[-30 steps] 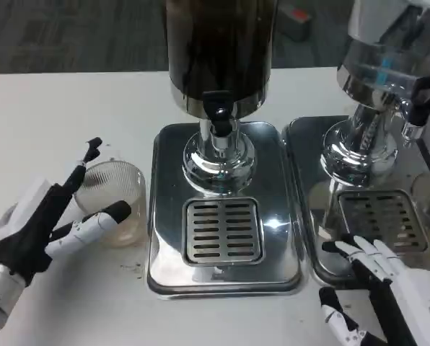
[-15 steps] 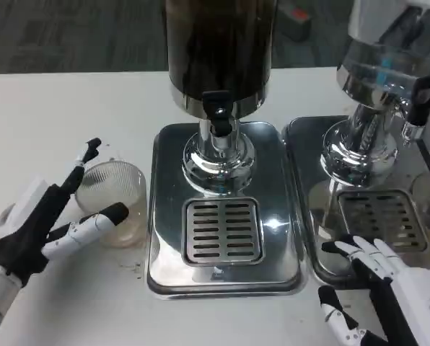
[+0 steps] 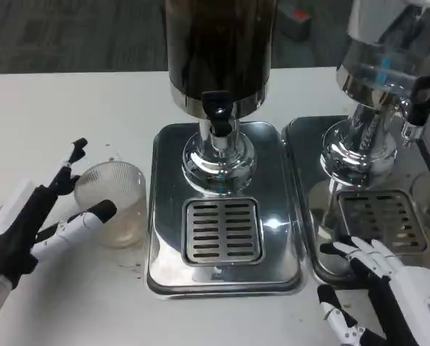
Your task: Grasp the cup under the faucet to collect the drink, then remove the cup.
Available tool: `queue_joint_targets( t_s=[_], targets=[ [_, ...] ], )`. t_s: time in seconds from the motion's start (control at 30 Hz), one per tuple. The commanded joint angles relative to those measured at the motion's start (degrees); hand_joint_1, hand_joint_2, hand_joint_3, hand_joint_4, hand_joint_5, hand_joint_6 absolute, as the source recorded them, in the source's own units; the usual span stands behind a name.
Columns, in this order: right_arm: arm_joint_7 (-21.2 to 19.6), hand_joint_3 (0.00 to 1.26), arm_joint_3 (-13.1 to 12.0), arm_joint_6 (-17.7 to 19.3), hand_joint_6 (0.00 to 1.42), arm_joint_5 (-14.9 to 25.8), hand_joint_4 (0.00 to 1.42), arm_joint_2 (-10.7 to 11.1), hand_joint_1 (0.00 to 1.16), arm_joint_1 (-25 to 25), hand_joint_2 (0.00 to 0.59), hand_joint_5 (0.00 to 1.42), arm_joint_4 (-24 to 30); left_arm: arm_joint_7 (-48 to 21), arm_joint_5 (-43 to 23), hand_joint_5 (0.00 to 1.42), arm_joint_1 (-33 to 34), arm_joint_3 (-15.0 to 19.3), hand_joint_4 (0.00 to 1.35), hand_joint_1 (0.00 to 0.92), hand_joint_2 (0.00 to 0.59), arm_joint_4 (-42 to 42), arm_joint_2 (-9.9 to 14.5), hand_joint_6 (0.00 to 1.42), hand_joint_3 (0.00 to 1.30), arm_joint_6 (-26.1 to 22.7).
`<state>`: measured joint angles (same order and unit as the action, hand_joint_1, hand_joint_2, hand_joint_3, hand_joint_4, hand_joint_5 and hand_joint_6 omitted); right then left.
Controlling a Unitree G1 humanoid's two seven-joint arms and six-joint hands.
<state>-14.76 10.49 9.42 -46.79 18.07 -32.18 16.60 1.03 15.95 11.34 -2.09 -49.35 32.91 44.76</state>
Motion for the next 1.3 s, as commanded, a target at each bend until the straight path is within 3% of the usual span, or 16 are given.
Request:
queue_joint_targets(
  t_s=[0.03,0.83,1.3],
  targets=[
    [0.15,0.27,-0.08,-0.13,0.28,0.69,0.15,-0.18,0.28,0.07,0.455,0.11,-0.25,-1.08,0.02,0.2,1.06,-0.01,0.0,0.0,0.0,-1.35,1.01,0.21,0.0,0.31],
    [-0.28,0.3,-0.25,0.07,0.3,0.74,0.16,-0.55,0.28,-0.88,0.455,0.14,0.27,-4.65,2.92,0.05,7.02,-5.81,0.0,0.0,0.0,-8.27,1.04,0.08,0.0,-0.09],
    [-0.06,0.3,-0.21,0.05,0.3,0.89,0.16,-0.7,0.28,-0.91,0.455,0.15,0.23,-6.01,1.23,0.05,8.03,-6.0,0.0,0.024,0.0,-11.16,1.1,0.06,0.0,2.27]
  ],
)
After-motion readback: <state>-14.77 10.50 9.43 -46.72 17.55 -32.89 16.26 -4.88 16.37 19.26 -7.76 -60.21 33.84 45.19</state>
